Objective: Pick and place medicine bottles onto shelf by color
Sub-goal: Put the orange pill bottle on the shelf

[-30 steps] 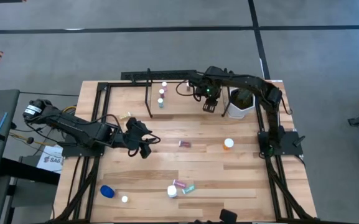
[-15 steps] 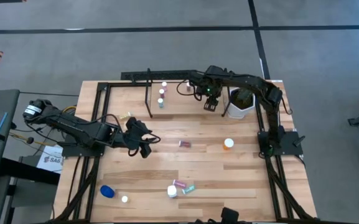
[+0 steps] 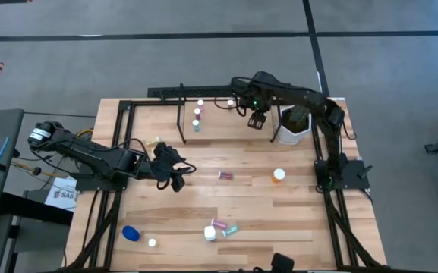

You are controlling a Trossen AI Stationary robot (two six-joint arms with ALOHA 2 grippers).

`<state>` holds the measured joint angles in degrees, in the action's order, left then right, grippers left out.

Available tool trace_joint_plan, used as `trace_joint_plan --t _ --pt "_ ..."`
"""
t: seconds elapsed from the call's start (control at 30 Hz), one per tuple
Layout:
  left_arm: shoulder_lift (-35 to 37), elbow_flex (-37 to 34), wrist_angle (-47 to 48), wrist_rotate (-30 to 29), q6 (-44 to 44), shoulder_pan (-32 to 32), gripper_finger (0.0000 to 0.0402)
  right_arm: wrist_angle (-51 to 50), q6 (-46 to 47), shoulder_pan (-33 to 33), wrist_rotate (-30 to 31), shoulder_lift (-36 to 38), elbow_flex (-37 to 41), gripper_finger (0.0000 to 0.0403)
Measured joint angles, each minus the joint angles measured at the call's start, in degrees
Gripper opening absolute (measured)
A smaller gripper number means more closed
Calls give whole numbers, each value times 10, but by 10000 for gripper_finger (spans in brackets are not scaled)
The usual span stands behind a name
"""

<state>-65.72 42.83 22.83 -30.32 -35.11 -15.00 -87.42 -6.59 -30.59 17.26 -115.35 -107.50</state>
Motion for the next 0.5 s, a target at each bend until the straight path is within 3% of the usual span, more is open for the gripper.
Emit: trace_joint_plan --t 0.2,0.5 --pt "0 0 6 0 0 0 168 -25 37 21 -5 4 -43 235" --pt "0 0 10 2 0 0 168 -26 62 110 -9 8 -44 235"
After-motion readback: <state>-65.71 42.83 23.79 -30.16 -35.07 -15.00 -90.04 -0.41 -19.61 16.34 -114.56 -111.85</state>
